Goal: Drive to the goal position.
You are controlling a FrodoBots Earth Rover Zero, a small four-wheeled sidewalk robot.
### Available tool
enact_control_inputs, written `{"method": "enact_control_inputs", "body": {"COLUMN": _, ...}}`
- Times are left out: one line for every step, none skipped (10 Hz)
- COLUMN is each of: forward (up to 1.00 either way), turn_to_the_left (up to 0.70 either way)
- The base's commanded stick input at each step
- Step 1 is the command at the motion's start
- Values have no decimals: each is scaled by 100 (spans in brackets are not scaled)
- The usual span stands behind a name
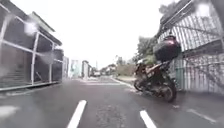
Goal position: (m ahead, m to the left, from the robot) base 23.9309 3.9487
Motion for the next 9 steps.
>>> {"method": "enact_control_inputs", "body": {"forward": 100, "turn_to_the_left": -12}}
{"method": "enact_control_inputs", "body": {"forward": 100, "turn_to_the_left": 2}}
{"method": "enact_control_inputs", "body": {"forward": 100, "turn_to_the_left": 7}}
{"method": "enact_control_inputs", "body": {"forward": 100, "turn_to_the_left": 0}}
{"method": "enact_control_inputs", "body": {"forward": 100, "turn_to_the_left": 0}}
{"method": "enact_control_inputs", "body": {"forward": 100, "turn_to_the_left": 0}}
{"method": "enact_control_inputs", "body": {"forward": 100, "turn_to_the_left": 3}}
{"method": "enact_control_inputs", "body": {"forward": 100, "turn_to_the_left": 14}}
{"method": "enact_control_inputs", "body": {"forward": 100, "turn_to_the_left": 2}}
